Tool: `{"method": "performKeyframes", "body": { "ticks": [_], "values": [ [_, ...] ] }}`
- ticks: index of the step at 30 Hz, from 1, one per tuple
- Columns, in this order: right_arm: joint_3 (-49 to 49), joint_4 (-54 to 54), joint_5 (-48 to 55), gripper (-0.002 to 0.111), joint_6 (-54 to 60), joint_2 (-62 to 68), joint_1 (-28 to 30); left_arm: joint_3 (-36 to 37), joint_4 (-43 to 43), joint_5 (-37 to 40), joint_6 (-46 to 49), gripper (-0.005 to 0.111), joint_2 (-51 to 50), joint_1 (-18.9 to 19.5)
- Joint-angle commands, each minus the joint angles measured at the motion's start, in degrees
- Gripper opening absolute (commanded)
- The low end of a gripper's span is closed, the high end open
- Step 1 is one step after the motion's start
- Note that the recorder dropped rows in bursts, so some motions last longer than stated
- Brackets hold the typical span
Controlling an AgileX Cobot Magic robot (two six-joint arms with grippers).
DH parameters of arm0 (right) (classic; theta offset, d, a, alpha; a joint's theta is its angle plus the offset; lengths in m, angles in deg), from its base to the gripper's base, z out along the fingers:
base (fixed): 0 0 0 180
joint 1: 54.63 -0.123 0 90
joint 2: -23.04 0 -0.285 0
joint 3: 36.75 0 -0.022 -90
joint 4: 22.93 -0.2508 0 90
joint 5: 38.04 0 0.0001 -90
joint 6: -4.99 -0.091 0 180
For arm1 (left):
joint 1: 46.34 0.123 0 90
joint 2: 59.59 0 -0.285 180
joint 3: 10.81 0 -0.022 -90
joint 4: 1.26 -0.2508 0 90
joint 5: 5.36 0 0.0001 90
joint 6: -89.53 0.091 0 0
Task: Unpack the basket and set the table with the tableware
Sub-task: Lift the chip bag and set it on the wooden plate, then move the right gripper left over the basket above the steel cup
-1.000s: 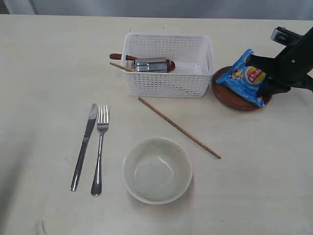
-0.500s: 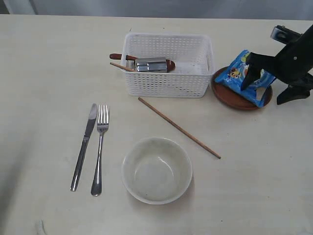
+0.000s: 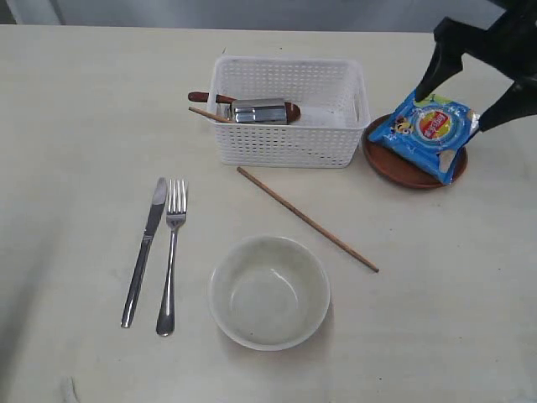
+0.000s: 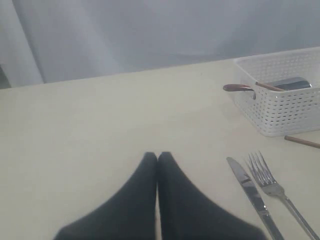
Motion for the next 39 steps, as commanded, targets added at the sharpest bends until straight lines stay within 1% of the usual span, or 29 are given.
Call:
{"method": "performKeyframes", "body": {
  "ticks": [1, 6, 11, 12, 14, 16, 18, 19, 21, 25, 33, 39],
  "values": [
    [-1.1, -4.5, 1.0, 0.087, 2.4, -3.7, 0.2, 0.1, 0.2, -0.5, -0.2, 0.000, 0.2, 0.0],
    [-1.1, -15.3, 0.8, 0.087, 6.3, -5.0, -0.4, 0.1, 0.2, -0.5, -0.2, 0.000, 0.2, 0.0],
    [-1.1, -15.5, -1.9, 0.085, 7.4, -5.0, -4.9, 0.1, 0.2, -0.5, -0.2, 0.000, 0.2, 0.0],
    [-1.1, -15.5, -2.6, 0.082, 7.7, -5.0, -6.2, 0.1, 0.0, -0.5, -0.2, 0.000, 0.2, 0.0],
    [-1.1, -15.5, -4.7, 0.071, 8.3, -5.0, -8.8, 0.1, -0.2, -0.5, -0.2, 0.000, 0.2, 0.0],
    [-1.1, -15.5, -7.0, 0.057, 9.5, -5.0, -11.9, 0.1, -0.2, -0.5, -0.2, 0.000, 0.2, 0.0],
    [-1.1, -15.5, -9.3, 0.048, 11.4, -5.0, -14.7, 0.1, -0.2, -0.5, -0.2, 0.000, 0.2, 0.0],
    [-1.1, -15.5, -10.6, 0.045, 12.1, -5.0, -16.2, 0.1, -0.2, -0.5, -0.2, 0.000, 0.2, 0.0],
    [-1.1, -15.5, -13.1, 0.045, 12.2, -4.9, -18.8, 0.1, -0.3, -0.5, -0.2, 0.000, 0.2, 0.0],
    [-2.7, -15.5, -15.8, 0.051, 12.2, -3.5, -22.4, 0.1, -0.3, -0.5, -0.2, 0.000, 0.2, 0.0],
    [-8.7, -15.2, -16.9, 0.050, 12.2, 1.2, -26.2, 0.1, -0.3, -0.5, -0.2, 0.000, 0.2, 0.0],
    [-13.4, -5.8, -16.6, 0.050, 11.9, 4.9, -27.9, 0.1, -0.3, -0.5, -0.2, 0.000, 0.2, 0.0]
  ]
}}
